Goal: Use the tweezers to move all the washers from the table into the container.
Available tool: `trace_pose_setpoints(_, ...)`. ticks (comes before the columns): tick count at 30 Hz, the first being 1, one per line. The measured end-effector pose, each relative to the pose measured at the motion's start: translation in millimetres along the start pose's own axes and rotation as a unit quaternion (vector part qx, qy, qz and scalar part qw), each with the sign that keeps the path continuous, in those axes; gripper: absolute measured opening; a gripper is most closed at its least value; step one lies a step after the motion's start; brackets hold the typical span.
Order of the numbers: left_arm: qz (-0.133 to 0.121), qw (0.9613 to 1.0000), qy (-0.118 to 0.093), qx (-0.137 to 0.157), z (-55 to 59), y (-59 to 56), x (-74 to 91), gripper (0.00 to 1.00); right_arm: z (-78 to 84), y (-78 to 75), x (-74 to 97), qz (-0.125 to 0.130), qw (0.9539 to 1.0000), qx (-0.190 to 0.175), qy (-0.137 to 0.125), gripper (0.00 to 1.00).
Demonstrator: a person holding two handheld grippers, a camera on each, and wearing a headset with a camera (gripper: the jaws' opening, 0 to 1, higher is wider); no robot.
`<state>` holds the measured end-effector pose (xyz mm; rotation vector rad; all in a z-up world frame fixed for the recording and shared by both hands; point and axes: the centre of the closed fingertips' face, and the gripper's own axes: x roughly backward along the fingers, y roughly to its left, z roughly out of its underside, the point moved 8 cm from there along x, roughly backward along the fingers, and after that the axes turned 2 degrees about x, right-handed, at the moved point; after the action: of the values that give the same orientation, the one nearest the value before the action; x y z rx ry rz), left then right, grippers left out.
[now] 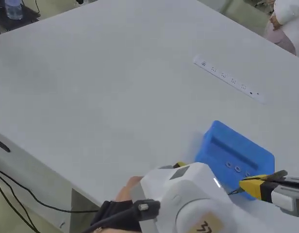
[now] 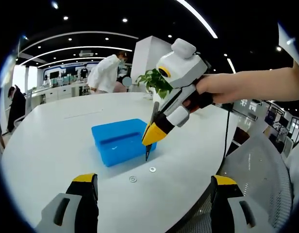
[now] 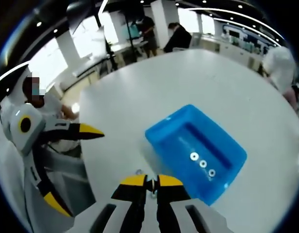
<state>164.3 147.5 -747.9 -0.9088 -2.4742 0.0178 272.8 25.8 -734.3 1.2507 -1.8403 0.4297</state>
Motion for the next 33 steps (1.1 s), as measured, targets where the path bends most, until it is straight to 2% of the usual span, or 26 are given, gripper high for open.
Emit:
trace_pose_setpoints(5,-0.001,1.0000,0.001,-0.001,0.2,-0.1,0.3,0.99,11.6,1.0,-6.5,-0.006,0.9998,-0.016,0.008,0.04)
trace_pose_setpoints(13,-0.002,1.0000,0.003,-0.001,0.6,0.1,0.9,0.99,20.8,-1.9,-10.1,0.003,0.9995,-0.007,0.029,0.04)
trace_pose_setpoints(18,-0.003,1.0000,0.005,-0.001,0.7,0.2,1.1,0.99,21.4,0.1,-10.8,0.000,0.9996,-0.006,0.028,0.05)
trace_pose_setpoints(21,-0.002,1.0000,0.005,-0.002,0.7,0.1,0.9,0.99,23.4,-1.6,-12.0,0.008,0.9994,0.006,0.035,0.05)
trace_pose_setpoints(25,0.000,1.0000,0.007,-0.004,0.8,-0.3,0.2,0.99,23.6,0.2,-13.4,0.003,0.9996,0.007,0.027,0.05)
trace_pose_setpoints(30,0.004,0.9999,0.007,-0.008,0.3,-1.3,-0.1,0.99,25.7,5.7,-13.4,0.023,0.9986,0.041,0.024,0.04)
trace_pose_setpoints(33,0.007,0.9999,0.006,-0.012,0.3,-2.3,-0.3,0.99,26.8,8.0,-14.4,0.033,0.9981,0.049,0.018,0.04)
